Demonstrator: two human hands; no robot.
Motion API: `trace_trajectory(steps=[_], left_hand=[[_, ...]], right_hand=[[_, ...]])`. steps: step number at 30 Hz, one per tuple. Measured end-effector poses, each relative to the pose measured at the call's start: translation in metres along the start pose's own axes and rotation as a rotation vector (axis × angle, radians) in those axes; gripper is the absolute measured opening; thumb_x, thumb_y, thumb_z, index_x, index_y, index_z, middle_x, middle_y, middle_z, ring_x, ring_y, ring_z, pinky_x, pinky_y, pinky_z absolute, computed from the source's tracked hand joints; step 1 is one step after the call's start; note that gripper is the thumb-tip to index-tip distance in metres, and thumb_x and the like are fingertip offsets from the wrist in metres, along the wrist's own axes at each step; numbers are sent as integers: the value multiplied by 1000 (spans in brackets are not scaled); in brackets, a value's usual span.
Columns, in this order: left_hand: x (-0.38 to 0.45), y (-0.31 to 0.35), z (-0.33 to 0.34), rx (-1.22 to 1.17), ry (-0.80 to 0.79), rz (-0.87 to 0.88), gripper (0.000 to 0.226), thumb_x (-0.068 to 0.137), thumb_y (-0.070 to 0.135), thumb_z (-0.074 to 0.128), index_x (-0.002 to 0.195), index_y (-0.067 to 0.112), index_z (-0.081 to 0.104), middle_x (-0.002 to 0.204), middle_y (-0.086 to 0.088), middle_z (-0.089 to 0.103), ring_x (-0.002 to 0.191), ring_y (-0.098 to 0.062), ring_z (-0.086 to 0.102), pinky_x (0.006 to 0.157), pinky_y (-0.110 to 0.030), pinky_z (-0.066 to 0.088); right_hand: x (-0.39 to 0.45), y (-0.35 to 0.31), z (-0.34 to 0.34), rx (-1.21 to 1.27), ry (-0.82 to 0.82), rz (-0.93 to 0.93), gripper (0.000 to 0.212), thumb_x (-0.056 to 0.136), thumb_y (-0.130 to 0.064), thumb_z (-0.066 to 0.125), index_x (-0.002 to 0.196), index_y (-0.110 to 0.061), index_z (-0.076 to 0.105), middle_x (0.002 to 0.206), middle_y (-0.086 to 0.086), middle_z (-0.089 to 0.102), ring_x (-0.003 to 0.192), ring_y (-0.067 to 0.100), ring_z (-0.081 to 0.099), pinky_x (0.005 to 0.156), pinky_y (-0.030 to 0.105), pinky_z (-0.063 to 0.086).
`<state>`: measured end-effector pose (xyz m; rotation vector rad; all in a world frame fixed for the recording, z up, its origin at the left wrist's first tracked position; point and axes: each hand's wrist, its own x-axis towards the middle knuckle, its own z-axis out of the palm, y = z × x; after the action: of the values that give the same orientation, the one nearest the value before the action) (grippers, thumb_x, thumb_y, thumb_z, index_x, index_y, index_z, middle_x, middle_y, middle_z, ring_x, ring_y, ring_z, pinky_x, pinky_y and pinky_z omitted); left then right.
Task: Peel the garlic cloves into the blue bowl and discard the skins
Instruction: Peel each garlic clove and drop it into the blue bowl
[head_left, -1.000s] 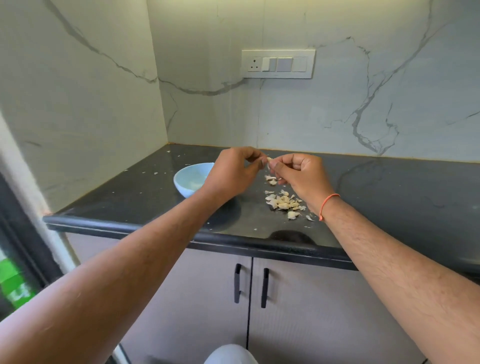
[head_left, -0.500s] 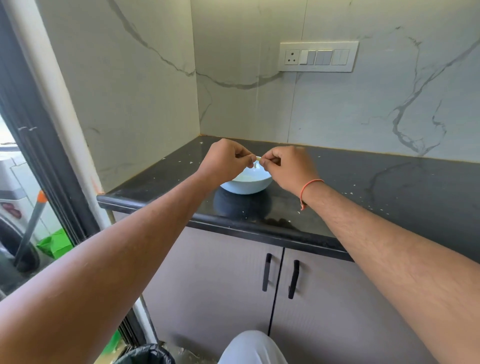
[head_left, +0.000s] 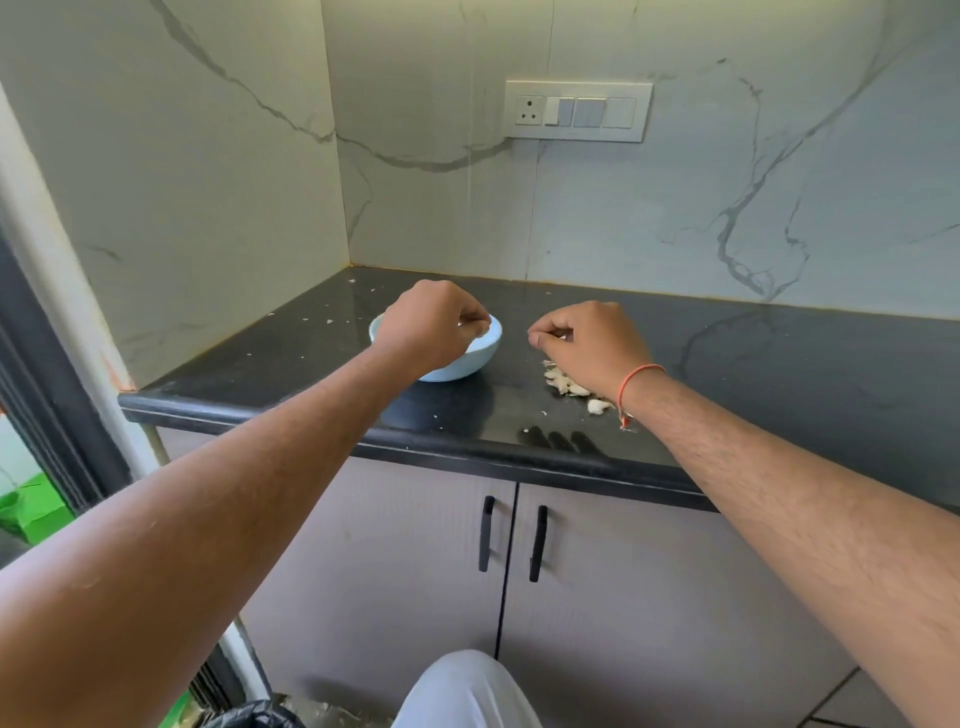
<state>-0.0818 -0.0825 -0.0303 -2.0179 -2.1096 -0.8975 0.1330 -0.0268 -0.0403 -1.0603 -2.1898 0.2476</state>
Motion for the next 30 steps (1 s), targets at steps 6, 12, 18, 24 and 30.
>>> trace_trajectory(steps=[6,12,18,24,30], left_hand=[[6,55,24,78,-47,279,26,102,35,59,118,40,77,117,11,77,109,-21,69,89,-35,58],[10,76,59,112,-279,455,34,88,50,68,121,43,76,123,14,74,117,-15,67,92,-38,57],[14,67,80,-35,-307,503,17,92,43,76,108,39,82,116,9,70,110,-5,59,89,-32,50],[10,51,102,-263,-228,454,11,90,31,82,102,30,85,108,11,67,87,13,55,75,-4,35],[8,48,107,-322,-201,457,11,90,30,82,101,28,85,109,11,70,90,12,59,73,-3,37]], right_hand=[[-17,35,-35,-116,-119,60,12,96,-36,71,98,-32,82,87,-18,72,81,4,63,78,25,47],[-22,64,-53,-258,-345,79,21,83,-47,81,100,-36,77,98,-17,71,101,10,64,87,31,48],[-33,75,-46,-192,-356,29,22,83,-51,82,99,-36,79,92,-16,69,79,-5,59,67,18,38],[-33,83,-35,-74,-306,72,20,83,-48,84,90,-31,82,87,-17,71,78,-4,60,73,24,45],[-43,97,-23,33,-192,43,18,85,-47,82,90,-30,79,84,-12,68,57,-4,51,57,21,35]])
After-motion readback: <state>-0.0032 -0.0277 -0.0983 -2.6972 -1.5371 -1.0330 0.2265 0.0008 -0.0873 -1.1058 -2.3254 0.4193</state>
